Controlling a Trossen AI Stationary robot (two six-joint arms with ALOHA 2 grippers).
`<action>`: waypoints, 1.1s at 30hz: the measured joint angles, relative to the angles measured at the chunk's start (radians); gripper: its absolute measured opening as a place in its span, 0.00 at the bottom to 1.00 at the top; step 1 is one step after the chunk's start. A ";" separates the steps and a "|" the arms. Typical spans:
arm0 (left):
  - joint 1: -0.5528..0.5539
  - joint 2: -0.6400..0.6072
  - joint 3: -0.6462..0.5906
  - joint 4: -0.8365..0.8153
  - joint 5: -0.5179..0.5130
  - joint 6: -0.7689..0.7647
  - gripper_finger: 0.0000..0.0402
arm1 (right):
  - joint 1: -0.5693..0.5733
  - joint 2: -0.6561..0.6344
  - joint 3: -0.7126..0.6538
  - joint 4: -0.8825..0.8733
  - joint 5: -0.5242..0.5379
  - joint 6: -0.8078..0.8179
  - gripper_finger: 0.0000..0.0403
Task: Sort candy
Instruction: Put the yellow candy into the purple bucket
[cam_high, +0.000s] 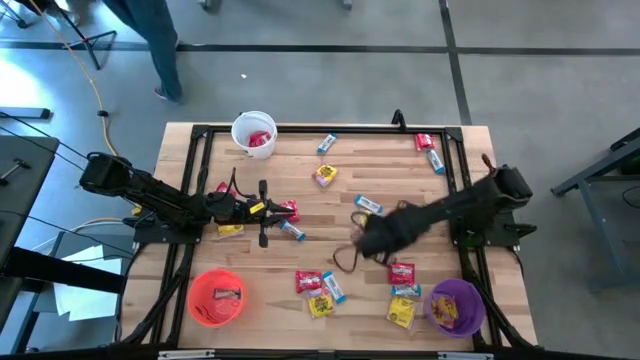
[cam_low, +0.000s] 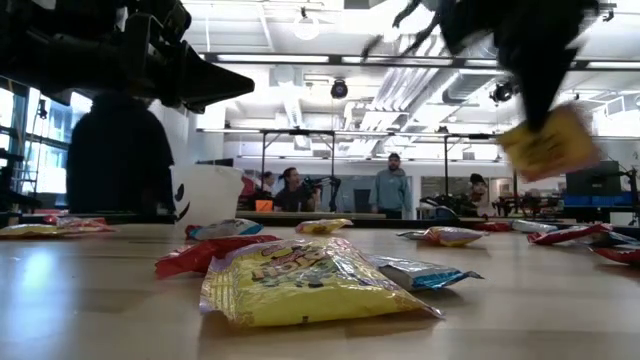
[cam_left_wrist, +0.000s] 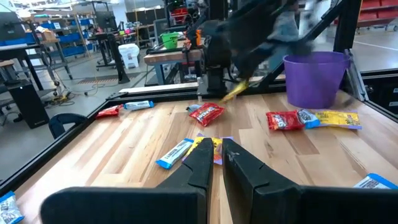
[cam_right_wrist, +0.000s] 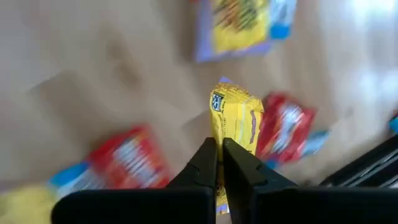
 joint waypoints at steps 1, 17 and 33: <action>0.000 0.000 0.000 0.000 0.000 0.000 0.05 | 0.037 0.000 0.024 -0.018 -0.022 0.041 0.01; -0.001 0.000 0.000 0.000 0.000 -0.002 0.05 | 0.535 -0.002 0.363 -0.167 -0.121 0.791 0.00; -0.001 0.000 0.000 0.000 0.000 0.000 0.05 | 0.615 -0.001 0.073 0.009 -0.343 1.007 0.00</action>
